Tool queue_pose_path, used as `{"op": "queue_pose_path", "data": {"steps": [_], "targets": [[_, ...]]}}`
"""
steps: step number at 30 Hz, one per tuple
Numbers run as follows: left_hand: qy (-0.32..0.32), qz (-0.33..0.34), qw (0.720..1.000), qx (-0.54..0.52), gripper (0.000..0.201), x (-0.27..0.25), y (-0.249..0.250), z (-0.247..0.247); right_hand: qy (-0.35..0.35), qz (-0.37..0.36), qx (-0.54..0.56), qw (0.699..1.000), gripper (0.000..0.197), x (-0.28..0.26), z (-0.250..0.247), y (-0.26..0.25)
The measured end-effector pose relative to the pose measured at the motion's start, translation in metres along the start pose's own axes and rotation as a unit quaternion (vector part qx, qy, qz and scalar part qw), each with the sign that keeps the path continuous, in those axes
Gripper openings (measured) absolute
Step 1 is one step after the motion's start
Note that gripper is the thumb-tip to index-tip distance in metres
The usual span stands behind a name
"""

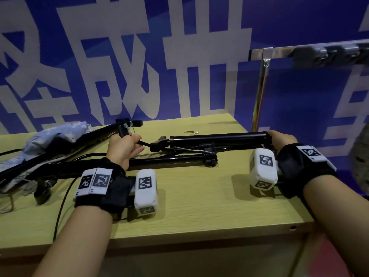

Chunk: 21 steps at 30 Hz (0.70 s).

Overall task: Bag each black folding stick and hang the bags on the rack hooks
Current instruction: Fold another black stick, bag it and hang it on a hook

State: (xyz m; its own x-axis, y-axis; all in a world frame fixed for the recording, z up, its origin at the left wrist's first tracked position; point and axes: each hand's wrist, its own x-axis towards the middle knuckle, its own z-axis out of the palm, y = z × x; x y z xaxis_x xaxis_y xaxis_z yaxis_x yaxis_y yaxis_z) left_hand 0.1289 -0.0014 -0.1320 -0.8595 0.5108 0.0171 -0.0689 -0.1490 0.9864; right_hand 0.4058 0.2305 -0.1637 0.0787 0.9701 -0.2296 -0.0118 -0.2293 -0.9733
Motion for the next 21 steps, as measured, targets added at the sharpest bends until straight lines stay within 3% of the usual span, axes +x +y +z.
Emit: {"op": "queue_pose_path", "data": {"steps": [5,10,16,21], "targets": [[0.006,0.028,0.999,-0.037,0.036,-0.006,0.002,-0.001,-0.006,0.018,0.07,0.997,0.043,-0.005,-0.001,-0.004],[-0.001,0.028,0.997,-0.077,0.031,-0.007,0.003,-0.001,-0.049,0.029,0.155,0.986,0.01,-0.011,-0.003,-0.004],[-0.025,0.04,0.995,-0.084,0.035,-0.009,0.002,0.0,-0.031,0.032,0.089,0.995,0.023,-0.018,-0.006,-0.005],[-0.029,0.022,0.995,-0.093,0.014,-0.007,0.001,0.0,-0.046,0.022,0.071,0.996,0.022,-0.026,-0.008,-0.008]]}}
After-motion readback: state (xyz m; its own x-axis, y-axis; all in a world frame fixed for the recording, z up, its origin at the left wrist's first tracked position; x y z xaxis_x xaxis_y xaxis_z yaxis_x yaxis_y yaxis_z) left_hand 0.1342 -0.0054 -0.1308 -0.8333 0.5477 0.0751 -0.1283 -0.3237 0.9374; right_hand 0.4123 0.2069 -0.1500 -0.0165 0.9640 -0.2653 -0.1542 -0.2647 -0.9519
